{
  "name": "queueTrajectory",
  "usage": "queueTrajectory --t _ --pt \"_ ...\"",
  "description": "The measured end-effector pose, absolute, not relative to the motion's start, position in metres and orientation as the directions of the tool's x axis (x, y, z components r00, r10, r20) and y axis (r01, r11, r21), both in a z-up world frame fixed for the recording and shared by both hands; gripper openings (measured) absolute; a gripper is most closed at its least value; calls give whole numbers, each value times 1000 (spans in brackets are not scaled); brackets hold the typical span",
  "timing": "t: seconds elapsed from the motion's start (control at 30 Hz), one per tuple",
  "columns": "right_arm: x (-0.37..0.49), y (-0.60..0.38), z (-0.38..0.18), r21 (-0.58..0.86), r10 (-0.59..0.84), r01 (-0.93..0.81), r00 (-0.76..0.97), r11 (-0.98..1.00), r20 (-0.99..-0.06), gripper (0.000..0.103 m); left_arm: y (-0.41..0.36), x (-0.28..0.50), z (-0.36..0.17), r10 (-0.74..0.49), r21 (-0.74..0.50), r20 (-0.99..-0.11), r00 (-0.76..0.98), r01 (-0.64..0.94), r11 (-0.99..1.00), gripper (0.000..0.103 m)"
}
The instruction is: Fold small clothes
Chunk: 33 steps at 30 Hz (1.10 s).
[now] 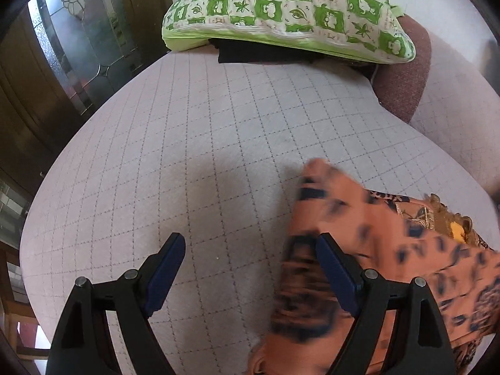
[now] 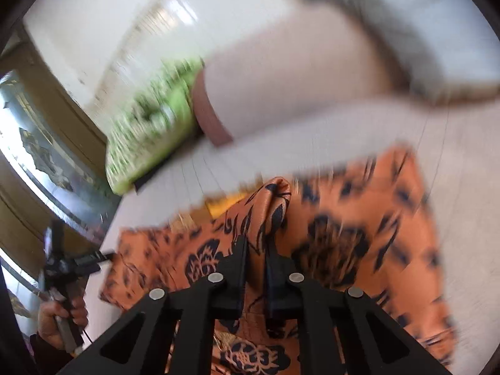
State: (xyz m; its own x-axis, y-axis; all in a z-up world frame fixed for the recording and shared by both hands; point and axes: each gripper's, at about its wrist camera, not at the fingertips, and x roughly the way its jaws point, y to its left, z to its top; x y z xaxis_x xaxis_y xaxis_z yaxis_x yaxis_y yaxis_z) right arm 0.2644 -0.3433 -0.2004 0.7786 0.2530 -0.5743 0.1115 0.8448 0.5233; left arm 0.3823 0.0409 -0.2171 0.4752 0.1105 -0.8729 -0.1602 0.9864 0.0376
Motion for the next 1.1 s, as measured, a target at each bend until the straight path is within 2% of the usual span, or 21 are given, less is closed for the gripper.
queueTrajectory --t 0.1,0.17,0.23,0.27,0.33,0.43,0.5,0.6,0.67,0.73,0.8,0.87,0.93,1.0,1.1 --pt "249 -368 -177 472 126 179 829 863 -545 10 27 383 -225 111 61 -879 464 -121 991 86" --pt "248 -388 -184 480 111 225 810 848 -576 10 13 382 -232 127 98 -881 455 -88 991 86" --pt "255 -403 -209 510 145 293 742 808 -655 11 0 381 -236 149 136 -878 455 -62 989 86" --pt "259 -408 -223 494 137 350 691 796 -710 14 -5 379 -237 159 152 -873 460 -52 987 86" --pt "263 -420 -246 435 96 471 586 767 -804 14 -14 378 -239 181 189 -862 473 -31 981 86" --pt "261 -429 -248 474 125 498 582 726 -803 14 -19 380 -246 210 226 -860 464 -23 974 86" --pt "257 -429 -233 427 53 495 604 757 -795 14 -18 381 -245 202 210 -858 471 -35 977 86" --pt "248 -420 -206 387 -60 468 694 794 -717 14 -20 378 -233 173 180 -822 543 -41 983 86" --pt "249 -410 -199 418 -26 388 757 821 -653 14 -22 377 -227 160 166 -789 594 -44 985 86" --pt "258 -397 -202 445 54 304 774 842 -631 14 -26 381 -231 130 149 -786 604 -19 989 86" --pt "267 -389 -212 459 110 262 761 849 -639 14 -30 386 -241 120 152 -802 586 6 988 86" --pt "281 -383 -233 422 118 288 691 860 -713 14 -33 394 -260 153 196 -836 527 27 980 87" --pt "290 -389 -259 415 133 340 616 844 -776 15 -27 396 -264 140 175 -841 522 17 984 93" --pt "288 -394 -260 460 158 344 635 819 -756 14 -22 398 -259 125 151 -856 503 11 989 94" --pt "283 -387 -238 455 141 321 670 831 -729 14 -13 393 -244 139 141 -843 520 -36 989 94"
